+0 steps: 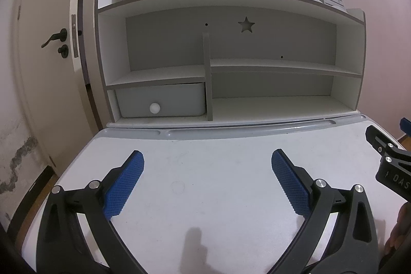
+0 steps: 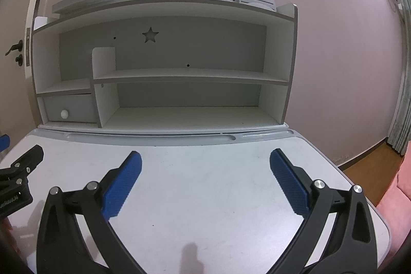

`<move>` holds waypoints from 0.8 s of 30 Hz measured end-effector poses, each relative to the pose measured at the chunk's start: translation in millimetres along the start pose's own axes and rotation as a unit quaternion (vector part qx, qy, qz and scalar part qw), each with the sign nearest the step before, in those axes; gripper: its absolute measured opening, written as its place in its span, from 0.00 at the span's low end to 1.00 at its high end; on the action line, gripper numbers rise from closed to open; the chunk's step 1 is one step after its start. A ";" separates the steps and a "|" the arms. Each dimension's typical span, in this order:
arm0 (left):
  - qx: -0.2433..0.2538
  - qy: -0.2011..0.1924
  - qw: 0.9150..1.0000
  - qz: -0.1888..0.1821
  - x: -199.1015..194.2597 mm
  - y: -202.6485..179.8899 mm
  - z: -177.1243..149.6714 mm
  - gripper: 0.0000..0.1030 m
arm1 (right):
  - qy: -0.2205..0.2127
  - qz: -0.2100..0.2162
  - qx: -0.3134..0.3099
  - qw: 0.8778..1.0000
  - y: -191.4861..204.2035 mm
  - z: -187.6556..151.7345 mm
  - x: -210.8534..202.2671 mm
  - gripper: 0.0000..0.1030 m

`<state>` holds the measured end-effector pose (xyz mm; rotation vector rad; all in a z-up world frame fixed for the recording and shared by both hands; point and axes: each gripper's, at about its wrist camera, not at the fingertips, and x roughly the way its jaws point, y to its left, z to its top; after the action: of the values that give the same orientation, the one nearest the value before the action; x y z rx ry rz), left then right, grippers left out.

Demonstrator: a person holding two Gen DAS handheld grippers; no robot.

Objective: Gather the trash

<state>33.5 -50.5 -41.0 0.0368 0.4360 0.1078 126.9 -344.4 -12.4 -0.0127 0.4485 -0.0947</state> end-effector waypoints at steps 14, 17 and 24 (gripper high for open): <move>-0.003 0.001 1.000 -0.001 1.3 0.2 0.4 0.94 | 0.000 0.000 -0.001 1.000 0.6 -0.5 -0.6 0.94; -0.003 0.001 1.000 -0.001 1.3 0.1 0.3 0.94 | 0.000 0.001 -0.002 1.000 -0.1 -0.5 -1.0 0.94; -0.004 0.002 1.000 -0.001 1.6 0.1 0.5 0.94 | 0.000 0.001 -0.002 1.000 0.3 0.1 -1.1 0.94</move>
<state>35.2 -50.2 -41.2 0.0290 0.4389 0.1072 126.0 -344.0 -11.8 -0.0156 0.4484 -0.0930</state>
